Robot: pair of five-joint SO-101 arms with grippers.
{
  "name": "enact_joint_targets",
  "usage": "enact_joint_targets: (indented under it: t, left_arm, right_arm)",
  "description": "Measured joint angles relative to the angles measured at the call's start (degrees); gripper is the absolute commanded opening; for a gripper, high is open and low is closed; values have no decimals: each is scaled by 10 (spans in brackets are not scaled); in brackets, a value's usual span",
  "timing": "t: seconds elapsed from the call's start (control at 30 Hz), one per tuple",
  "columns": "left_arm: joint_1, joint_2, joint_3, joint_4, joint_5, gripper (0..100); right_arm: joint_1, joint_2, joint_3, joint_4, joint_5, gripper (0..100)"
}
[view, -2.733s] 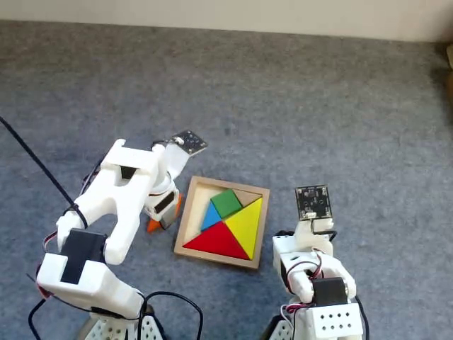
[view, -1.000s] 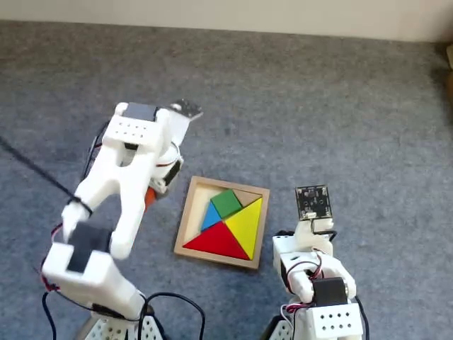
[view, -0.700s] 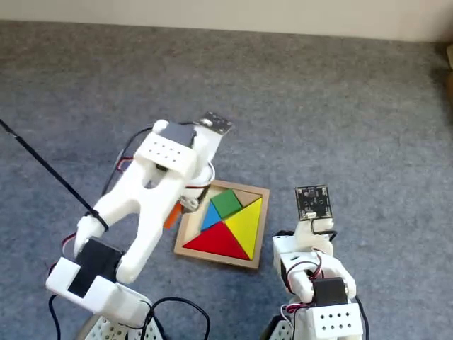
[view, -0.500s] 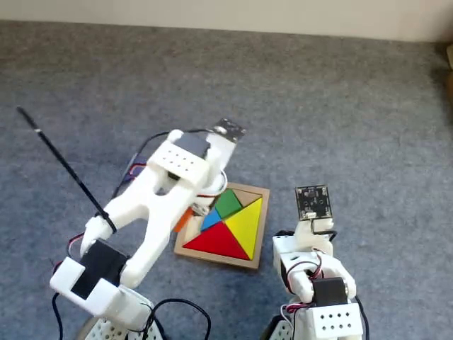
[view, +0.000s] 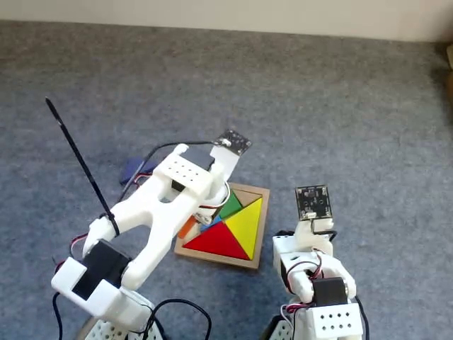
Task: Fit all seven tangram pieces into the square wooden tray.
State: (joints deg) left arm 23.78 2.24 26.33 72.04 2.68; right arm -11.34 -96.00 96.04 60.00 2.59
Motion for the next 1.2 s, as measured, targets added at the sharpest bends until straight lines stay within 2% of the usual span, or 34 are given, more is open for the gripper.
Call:
enact_joint_targets:
  t: [0.07,0.5,1.2]
  left_arm:
    - [-1,0,6,-1,0,158]
    - [0,0,20,-13,0,158]
    - [-120,-4,-2,-12,-22,159]
  right_arm:
    - [0,0,0,0,0,19]
    - [0,0,0,0,0,19]
    - [0,0,0,0,0,19]
